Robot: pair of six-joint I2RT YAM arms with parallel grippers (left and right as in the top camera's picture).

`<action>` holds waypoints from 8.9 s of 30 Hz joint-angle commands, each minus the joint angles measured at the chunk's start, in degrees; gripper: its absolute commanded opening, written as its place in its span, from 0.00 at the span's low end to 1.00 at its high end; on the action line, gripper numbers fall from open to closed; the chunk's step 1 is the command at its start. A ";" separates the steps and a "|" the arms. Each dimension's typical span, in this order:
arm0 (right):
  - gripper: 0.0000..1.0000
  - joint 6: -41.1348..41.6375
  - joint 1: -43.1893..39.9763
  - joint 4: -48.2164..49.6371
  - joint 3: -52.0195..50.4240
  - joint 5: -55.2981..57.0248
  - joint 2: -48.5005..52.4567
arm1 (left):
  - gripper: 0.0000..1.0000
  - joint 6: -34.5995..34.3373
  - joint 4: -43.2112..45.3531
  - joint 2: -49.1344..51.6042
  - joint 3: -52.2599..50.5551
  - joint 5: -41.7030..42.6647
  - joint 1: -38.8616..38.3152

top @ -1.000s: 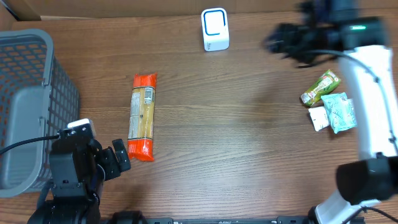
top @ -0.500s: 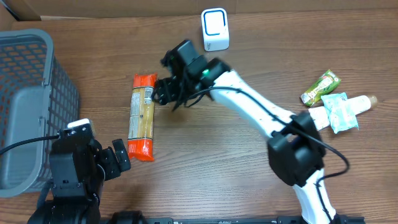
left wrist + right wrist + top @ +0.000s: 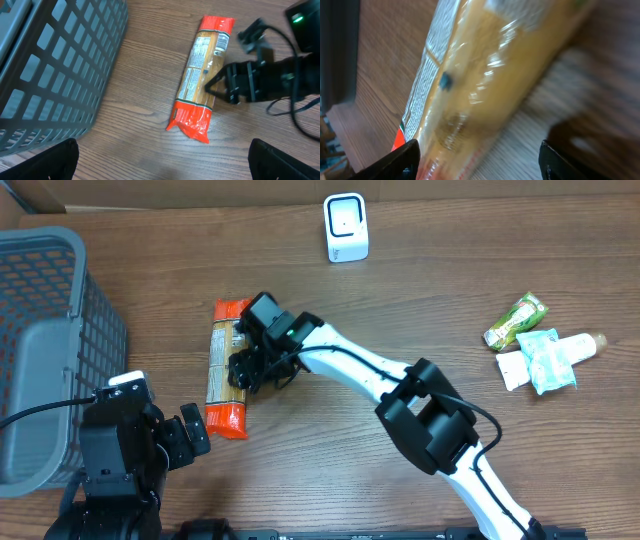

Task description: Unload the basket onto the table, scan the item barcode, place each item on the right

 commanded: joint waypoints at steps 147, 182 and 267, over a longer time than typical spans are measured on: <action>0.84 -11.82 -4.02 -31.15 -7.96 15.13 -13.99 | 1.00 -0.57 0.20 -0.20 -0.11 -0.92 0.31; 0.67 -7.56 -11.52 -22.40 -16.79 23.50 -12.79 | 1.00 -0.57 0.20 -0.20 -0.11 -0.94 0.31; 0.04 -69.02 -23.17 14.29 10.78 67.23 -2.16 | 1.00 -0.57 0.20 -0.20 -0.11 -0.94 0.31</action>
